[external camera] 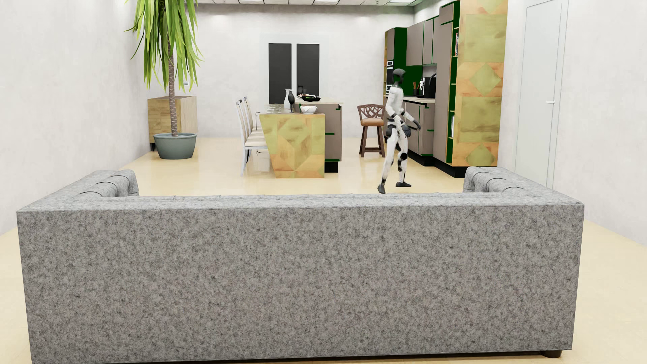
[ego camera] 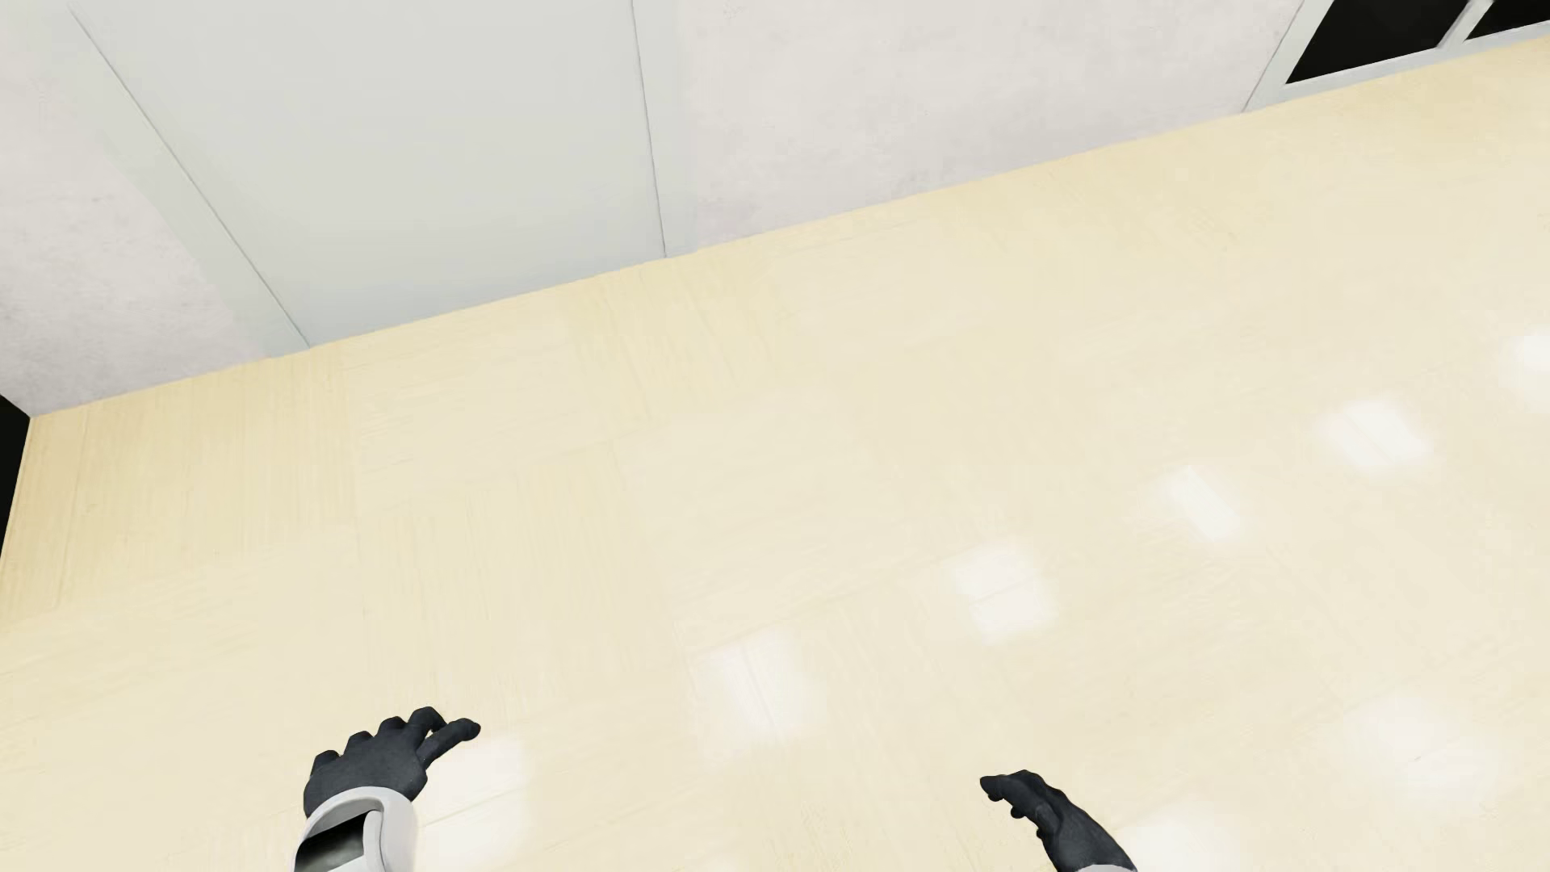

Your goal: Move towards the sofa

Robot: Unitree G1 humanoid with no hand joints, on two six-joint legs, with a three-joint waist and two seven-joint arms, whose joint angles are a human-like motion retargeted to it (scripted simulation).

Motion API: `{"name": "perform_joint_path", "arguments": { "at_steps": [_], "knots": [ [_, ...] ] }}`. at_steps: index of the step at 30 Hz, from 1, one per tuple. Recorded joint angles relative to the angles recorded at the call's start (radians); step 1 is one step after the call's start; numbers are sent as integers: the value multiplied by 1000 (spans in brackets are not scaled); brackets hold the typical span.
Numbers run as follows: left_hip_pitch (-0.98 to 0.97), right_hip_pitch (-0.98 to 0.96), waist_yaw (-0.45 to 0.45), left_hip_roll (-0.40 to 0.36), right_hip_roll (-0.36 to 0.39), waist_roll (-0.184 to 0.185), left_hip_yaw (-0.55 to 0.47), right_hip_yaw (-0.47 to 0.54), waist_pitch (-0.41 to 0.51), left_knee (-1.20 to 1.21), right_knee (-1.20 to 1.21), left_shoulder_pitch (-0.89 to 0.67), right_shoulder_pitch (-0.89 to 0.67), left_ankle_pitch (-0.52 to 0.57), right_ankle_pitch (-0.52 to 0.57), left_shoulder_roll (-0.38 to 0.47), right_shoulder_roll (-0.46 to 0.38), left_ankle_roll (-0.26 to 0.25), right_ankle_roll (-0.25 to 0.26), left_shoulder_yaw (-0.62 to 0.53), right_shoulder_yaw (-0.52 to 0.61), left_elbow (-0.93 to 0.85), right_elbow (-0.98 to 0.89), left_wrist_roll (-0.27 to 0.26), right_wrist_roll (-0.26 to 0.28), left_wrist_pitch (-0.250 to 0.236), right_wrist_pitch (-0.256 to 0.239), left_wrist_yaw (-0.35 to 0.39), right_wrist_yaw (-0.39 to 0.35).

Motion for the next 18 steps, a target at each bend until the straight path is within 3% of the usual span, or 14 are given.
{"name": "perform_joint_path", "arguments": {
  "at_steps": [1,2,3,4,5,6,7,8,10,11,13,15,17,18],
  "knots": [
    [21,18,5,33,-6,-1,78,-136,0,-12,-30,24,-1,22,-4,2,-5,-13,6,-23,21,22,-14,14,-9,-7,-4,-22,2],
    [49,0,0,61,6,-4,149,-165,2,-29,-35,48,-6,49,-32,3,-14,-28,58,-43,48,44,-25,30,-22,-17,-11,-45,7],
    [83,-39,-10,87,29,-7,214,-114,5,-47,-29,78,-17,77,-68,4,-22,-43,117,-52,84,58,-29,46,-36,-28,-23,-63,13],
    [121,-79,-20,118,66,-9,270,-38,9,-59,-27,106,-28,96,-100,-4,-27,-56,142,-52,128,71,-30,63,-47,-25,-37,-68,24],
    [150,-114,-28,157,108,-9,298,28,13,-52,-15,131,-46,71,-133,-25,-29,-63,123,-39,172,74,-28,79,-56,-1,-50,-61,31],
    [156,-138,-28,196,155,-6,265,86,17,-20,-11,164,-61,-12,-158,-63,-33,-53,105,-11,214,73,-29,79,-66,29,-56,-39,40],
    [117,-149,-16,214,211,-1,111,147,22,51,-30,193,-69,-109,-171,-112,-37,13,89,27,249,76,-38,62,-70,52,-65,-16,42],
    [30,-148,8,174,267,3,-160,217,28,161,-70,220,-74,-161,-170,-168,-43,86,76,68,277,81,-51,35,-68,69,-73,-2,43],
    [-136,-131,48,-70,359,9,-654,360,31,365,-163,280,-92,-200,-151,-272,-64,16,59,120,335,83,-86,-14,-55,66,-88,-13,49],
    [-188,-123,59,-192,395,13,-775,431,29,432,-198,317,-110,-210,-145,-313,-80,-9,54,129,372,75,-107,-25,-47,45,-97,-32,55],
    [-281,-104,73,-318,457,25,-799,580,27,503,-236,393,-168,-207,-151,-375,-117,-18,44,127,455,52,-154,-28,-26,-23,-120,-80,65],
    [-364,-68,84,-313,518,39,-659,727,31,459,-266,439,-238,-180,-167,-408,-150,22,31,115,531,63,-186,-25,-40,-72,-124,-128,60],
    [-424,-10,91,-316,566,47,-564,854,36,286,-313,441,-270,-108,-173,-373,-149,31,23,59,555,114,-197,35,-96,-93,-107,-188,41],
    [-446,27,94,-354,580,46,-610,911,41,166,-338,432,-261,-43,-170,-336,-133,11,19,24,540,140,-201,87,-113,-98,-94,-223,38]
  ]
}}
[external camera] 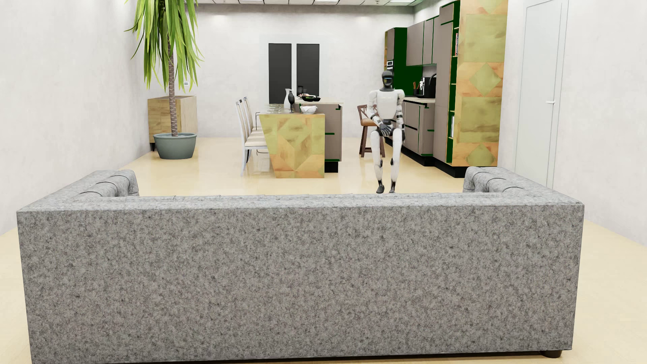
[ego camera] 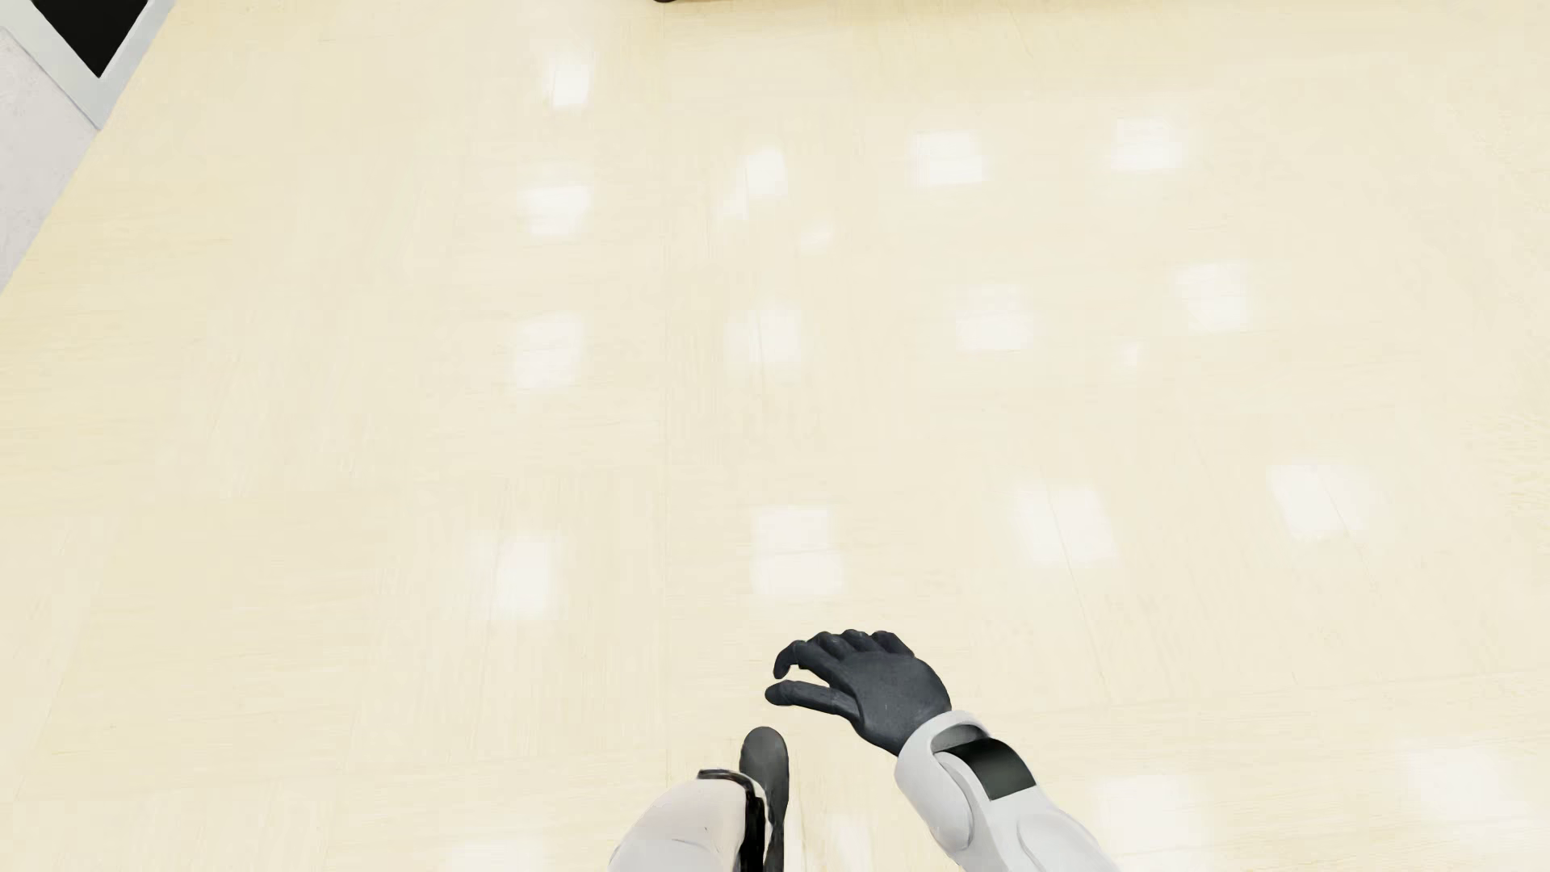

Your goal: Move towards the sofa

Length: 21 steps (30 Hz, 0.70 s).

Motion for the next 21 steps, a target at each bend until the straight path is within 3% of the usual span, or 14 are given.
{"name": "perform_joint_path", "arguments": {
  "at_steps": [1,2,3,5,7,9,10,12,14,16,18,21],
  "knots": [
    [-9,40,2,-50,7,-4,-112,53,4,-118,-21,-9,23,40,5,40,22,-23,-4,-25,-26,20,-4,52,2,-3,12,-24,-2],
    [-2,80,1,-91,7,-11,-242,99,7,-207,-31,-16,53,39,11,75,41,-10,-8,-31,-55,39,-7,92,12,2,20,-39,-1],
    [6,113,-5,-100,4,-16,-296,137,11,-226,-18,-25,83,38,16,102,51,-6,-10,-16,-79,60,-5,113,10,19,28,-41,2],
    [12,162,-20,-59,-6,-25,-223,186,16,-74,80,-65,147,104,71,146,47,37,-22,45,-118,122,16,126,-24,78,51,-30,21],
    [35,124,-30,-38,-31,-45,-170,189,24,95,319,-131,214,10,225,193,50,61,-22,82,-190,188,91,163,-41,107,105,-36,42],
    [121,-51,-40,-21,-95,-67,-109,152,29,128,698,-205,240,-98,424,223,73,69,55,80,-297,186,237,223,-10,82,195,-7,45],
    [180,-154,-49,-22,-139,-76,-80,129,29,106,847,-253,244,-131,437,228,76,73,47,93,-345,178,307,222,6,62,236,29,39],
    [307,-339,-73,-38,-195,-87,-45,82,26,30,1008,-365,273,-173,347,226,55,79,13,114,-393,159,388,167,10,16,259,85,45],
    [424,-478,-107,-69,-240,-87,-36,14,17,-47,988,-477,324,-203,357,240,28,86,5,55,-426,107,401,148,20,-31,222,109,66],
    [517,-577,-142,-100,-236,-83,-46,-46,6,-98,807,-579,376,-240,357,256,11,97,8,-37,-481,16,379,143,52,-69,185,143,71],
    [597,-622,-170,-127,-182,-77,-62,-73,-4,-146,459,-667,428,-279,376,258,23,102,29,-119,-545,-91,340,108,77,-64,170,175,46],
    [709,-591,-189,-157,-92,-66,-93,-75,-16,-192,-105,-738,495,-340,380,247,76,101,62,-226,-622,-278,287,-89,83,-50,151,141,28]
  ]
}}
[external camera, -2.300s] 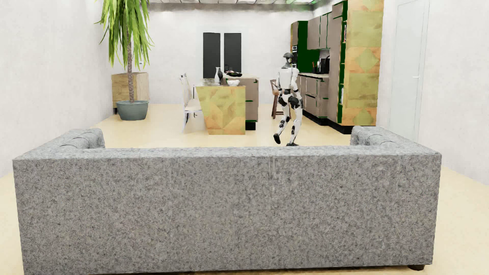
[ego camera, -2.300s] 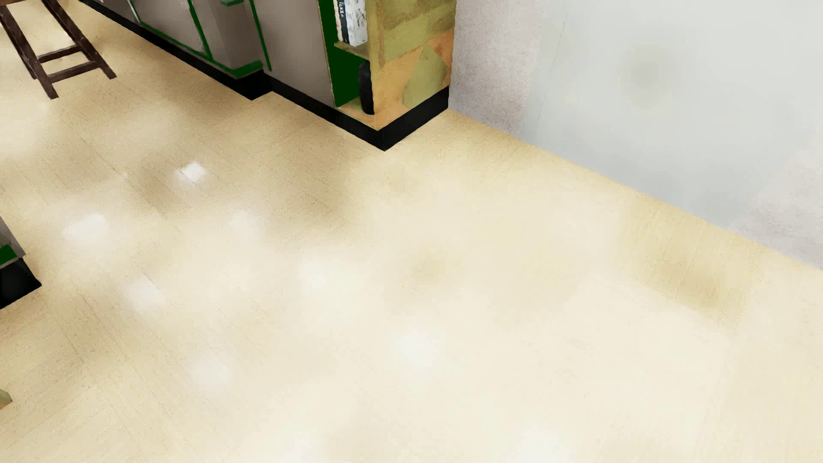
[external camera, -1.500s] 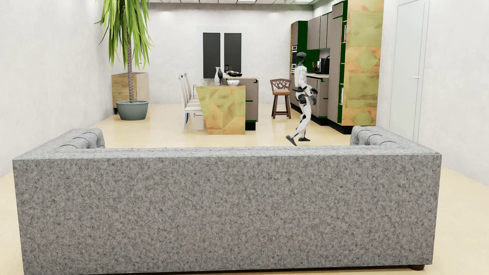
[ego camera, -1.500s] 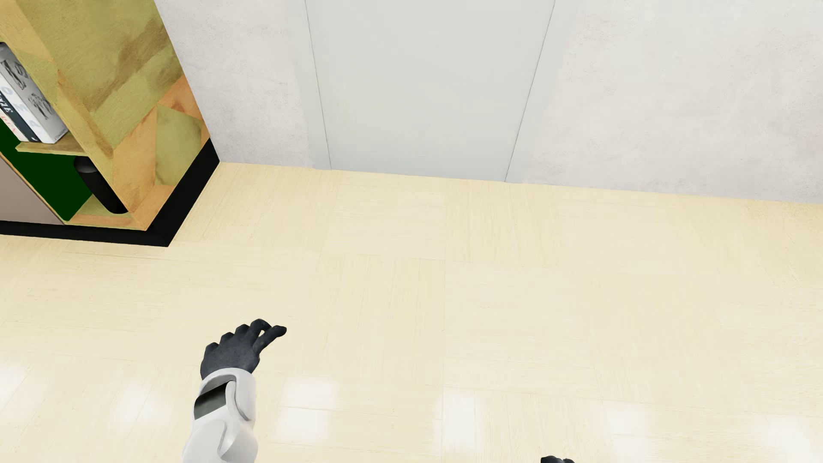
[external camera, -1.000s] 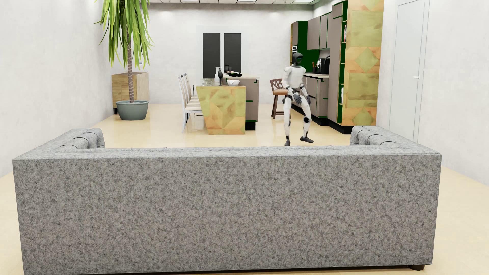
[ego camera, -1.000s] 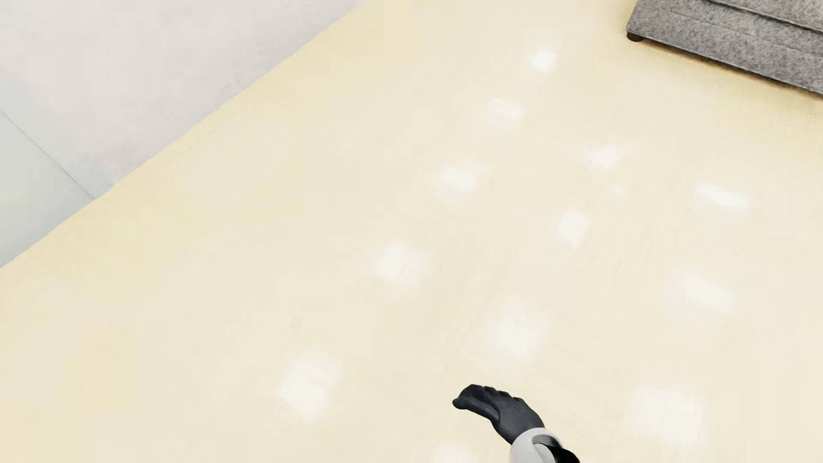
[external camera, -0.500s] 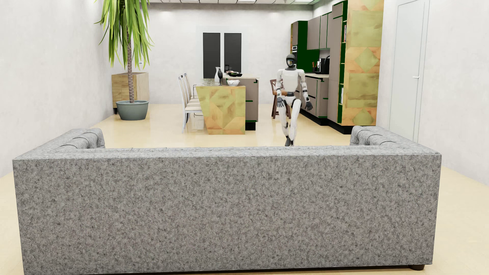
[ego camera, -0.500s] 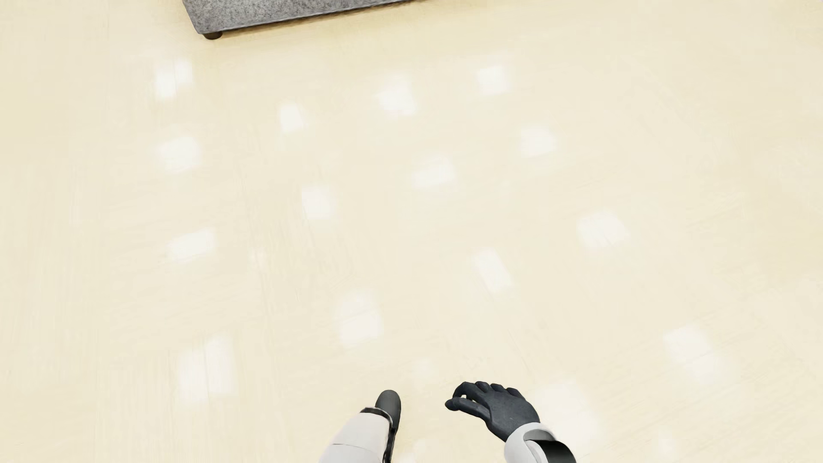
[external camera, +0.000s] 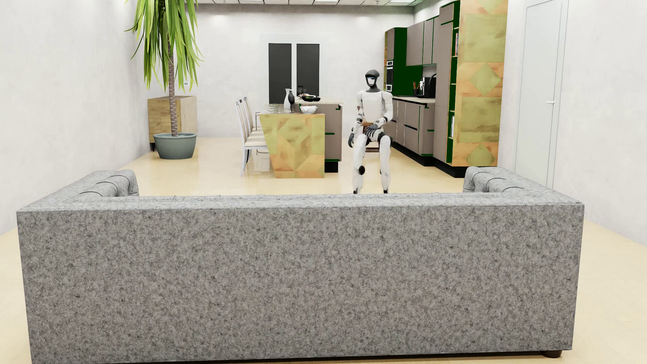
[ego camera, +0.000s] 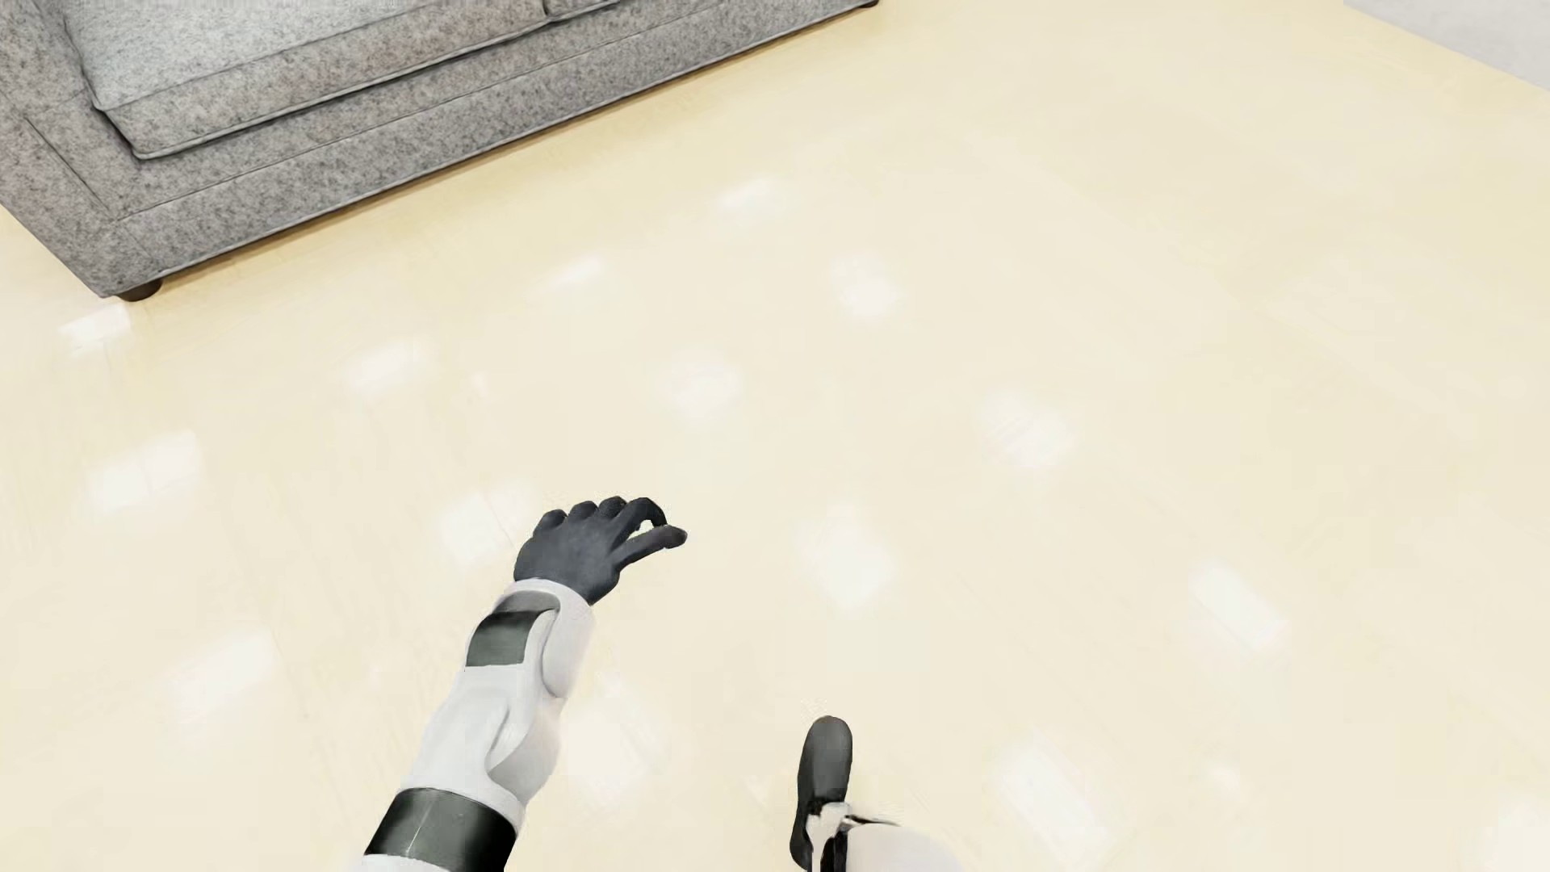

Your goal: Move towards the sofa

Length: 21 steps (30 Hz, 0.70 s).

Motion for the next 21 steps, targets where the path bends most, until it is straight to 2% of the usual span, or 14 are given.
{"name": "perform_joint_path", "arguments": {
  "at_steps": [1,3,5,7,8,9,11,13,15,17,18,19,20,21],
  "knots": [
    [32,1,-4,-3,13,5,-7,-13,-1,17,-35,-2,13,-14,3,10,13,-2,-4,-36,-7,-59,-10,-54,-12,-8,-11,-8,1],
    [78,-3,-16,16,48,25,-14,33,1,122,89,34,14,14,102,33,40,-28,-109,-84,-11,-150,-2,-99,-43,-8,-15,-10,2],
    [41,2,-23,58,46,52,-22,9,9,383,288,108,2,160,42,33,74,-79,-145,-113,-22,-176,19,-79,-71,19,-2,-25,-6],
    [-105,60,-24,116,41,81,-43,-26,17,770,395,171,-15,345,-96,22,109,-209,-131,-145,-35,-127,23,16,-83,57,-4,-38,-17],
    [-191,110,-20,143,43,93,-56,-41,20,917,403,198,-29,387,-143,12,117,-198,-121,-152,-33,-81,19,78,-91,75,-12,-29,-27],
    [-274,167,-13,172,48,103,-60,-48,22,1016,393,232,-50,344,-179,-8,117,-164,-112,-141,-23,-27,16,124,-101,96,-22,-10,-33],
    [-416,286,14,261,67,114,-25,-35,24,1071,343,318,-104,325,-227,-73,96,-117,-93,-46,15,96,-2,110,-126,151,-50,38,-32],
    [-528,388,49,332,91,119,23,-2,21,951,294,392,-152,306,-270,-126,73,-80,-77,89,58,223,-62,6,-127,210,-92,69,-32],
    [-588,477,78,364,106,120,97,22,16,661,247,443,-204,285,-311,-120,47,-52,-70,163,81,334,-127,-39,-91,253,-130,44,-45],
    [-572,564,94,354,116,120,212,34,10,217,186,473,-233,351,-342,-89,27,-93,-48,162,89,448,-202,10,-38,261,-145,-25,-52],
    [-563,610,98,319,119,118,231,35,7,23,155,487,-239,375,-346,-66,22,-132,-42,140,85,490,-229,60,-15,246,-144,-78,-52],
    [-572,652,101,288,119,115,222,32,5,-67,141,496,-243,374,-353,-46,18,-132,-37,113,77,518,-241,118,10,219,-136,-134,-49],
    [-579,689,103,259,115,111,203,21,5,-77,149,497,-244,394,-356,-34,13,-108,-32,92,65,535,-233,171,34,186,-113,-177,-43],
    [-583,718,105,231,106,104,163,9,5,-29,175,494,-239,442,-341,-31,10,-42,-27,91,49,541,-213,206,53,156,-86,-201,-35]
  ]
}}
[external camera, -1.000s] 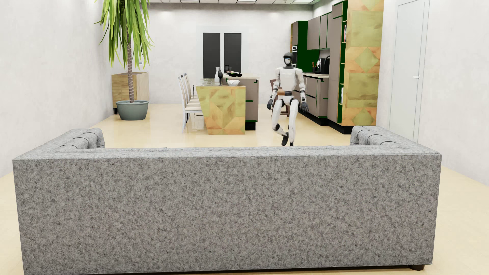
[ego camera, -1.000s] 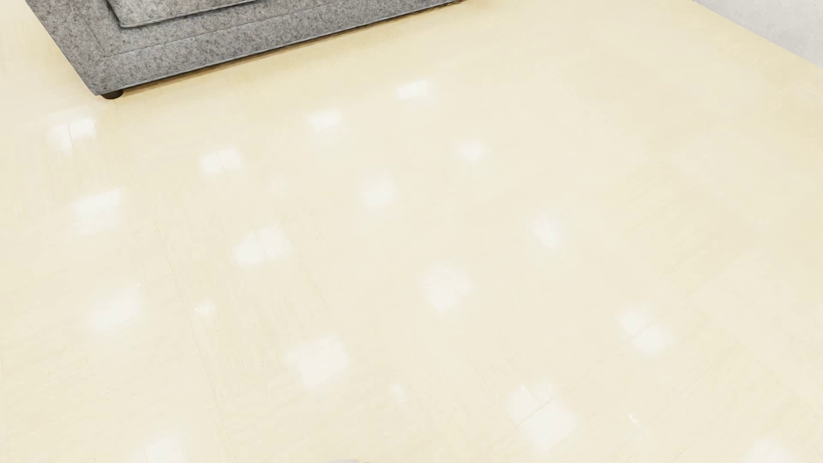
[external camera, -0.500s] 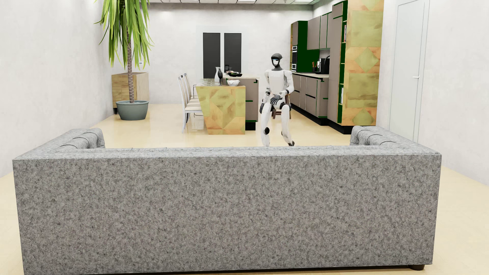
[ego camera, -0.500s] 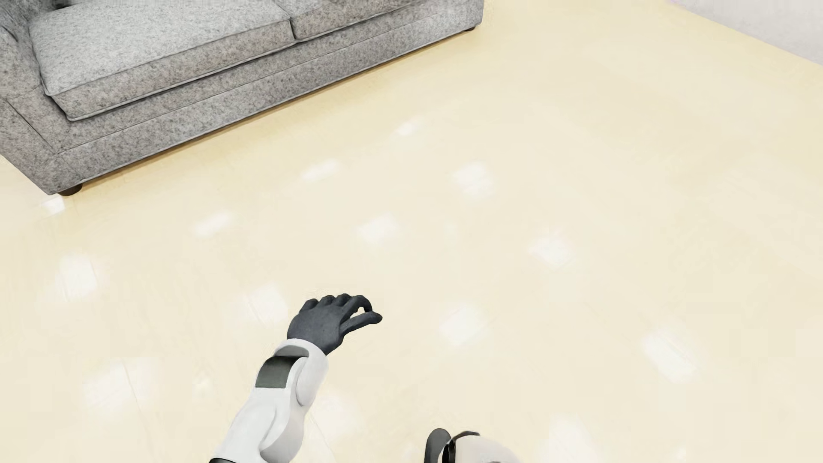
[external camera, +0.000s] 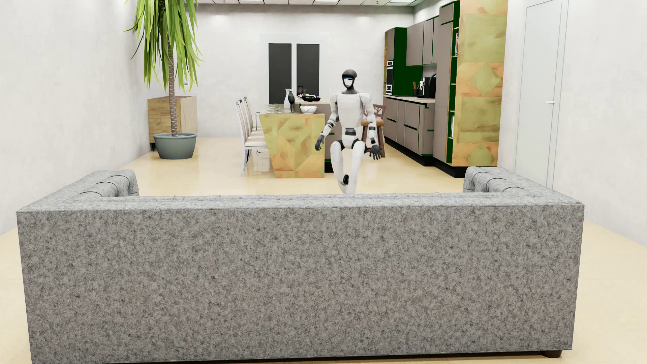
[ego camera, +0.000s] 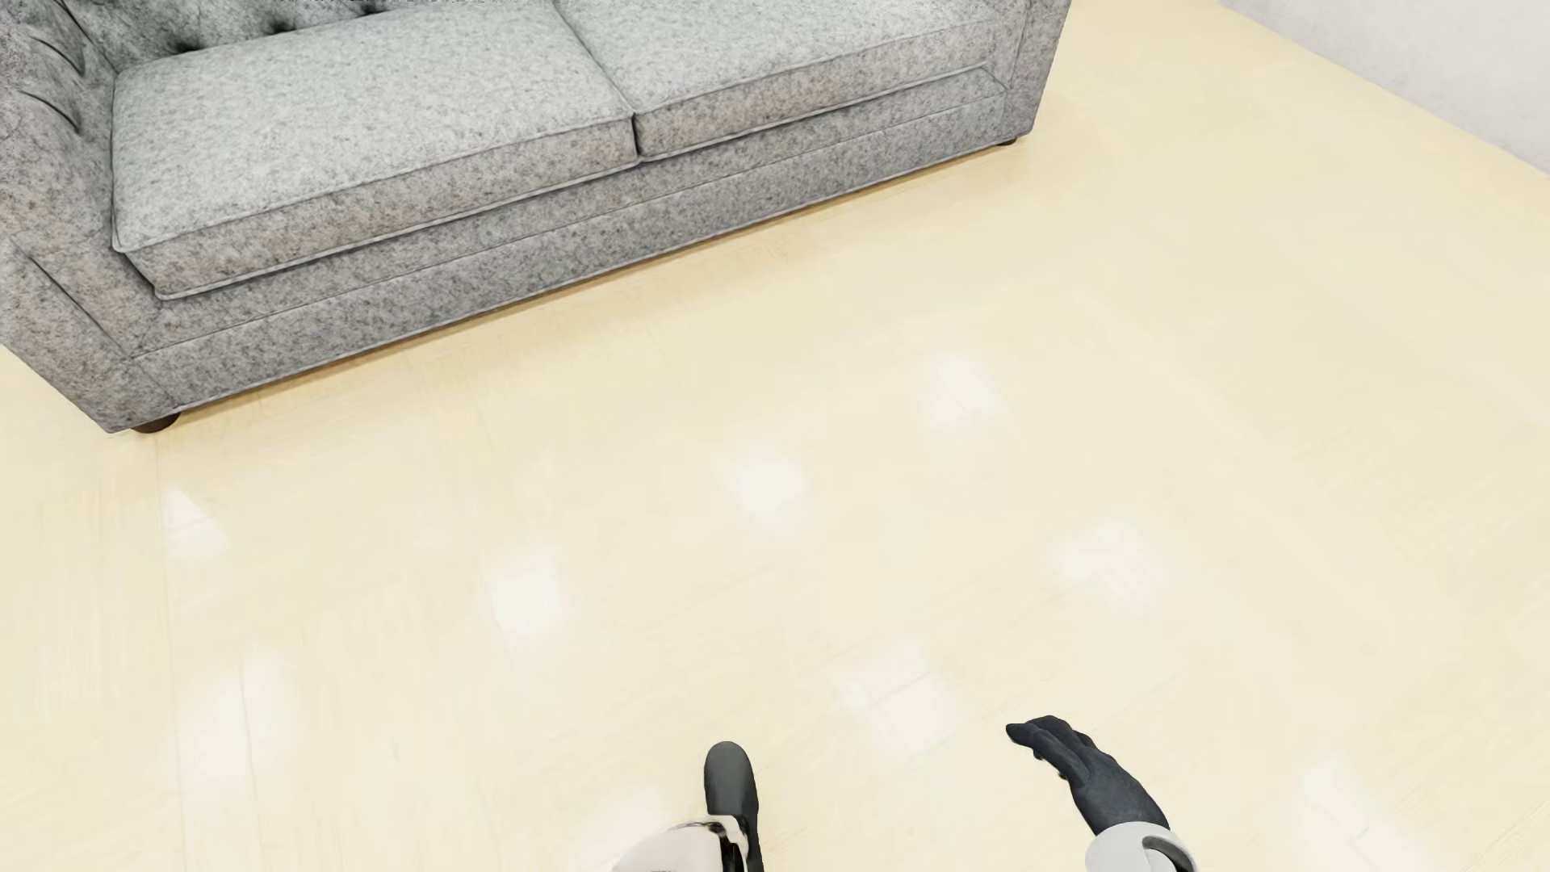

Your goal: Move towards the sofa

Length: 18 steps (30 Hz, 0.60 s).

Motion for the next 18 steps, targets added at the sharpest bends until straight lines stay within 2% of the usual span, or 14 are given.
{"name": "perform_joint_path", "arguments": {
  "at_steps": [2,4,5,6,7,9,10,12,15,16,17,18],
  "knots": [
    [7,22,4,-18,-33,-20,-27,-20,3,149,132,-8,17,-1,104,-22,2,68,-7,51,-22,-14,92,19,12,-14,73,9,21],
    [43,-67,5,-39,-110,-50,-28,-47,9,242,425,-40,32,-107,277,-61,9,69,-21,104,-29,-30,233,22,-12,-17,149,81,44],
    [80,-144,0,-58,-168,-65,-32,-66,10,239,591,-66,44,-142,366,-79,15,62,-5,113,-22,-37,298,28,-35,-19,179,116,66],
    [121,-228,-9,-82,-220,-79,-40,-76,10,220,725,-110,62,-166,396,-96,20,56,-8,110,-8,-40,348,38,-63,-22,192,130,91],
    [164,-313,-21,-101,-259,-91,-53,-81,11,199,823,-158,84,-188,350,-105,23,49,-27,97,9,-47,377,50,-90,-36,183,137,113],
    [247,-476,-49,-123,-305,-102,-86,-70,10,163,902,-251,139,-232,317,-116,40,32,-35,52,8,-85,385,75,-103,-72,142,150,130],
    [285,-553,-63,-127,-307,-103,-100,-47,9,153,881,-290,167,-256,312,-123,49,24,-29,24,-6,-121,373,78,-93,-93,124,164,127],
    [349,-665,-84,-125,-298,-98,-129,1,1,148,706,-358,213,-311,300,-136,67,4,-16,-24,-34,-202,342,43,-73,-135,101,191,109],
    [430,-658,-104,-109,-269,-85,-183,87,-16,158,119,-433,257,-397,328,-144,107,-28,21,-102,-86,-298,306,-49,-46,-167,98,211,97],
    [457,-624,-106,-100,-262,-80,-206,115,-22,169,-60,-448,265,-423,343,-137,117,-42,35,-137,-92,-320,302,-65,-47,-173,97,206,100],
    [479,-601,-106,-87,-256,-75,-232,136,-25,200,-133,-456,267,-446,375,-126,124,-57,85,-168,-92,-339,304,-77,-53,-177,96,199,106],
    [491,-591,-104,-68,-247,-69,-255,144,-25,259,-98,-453,261,-456,432,-112,127,-71,148,-190,-85,-358,312,-84,-64,-176,96,198,114]
  ]
}}
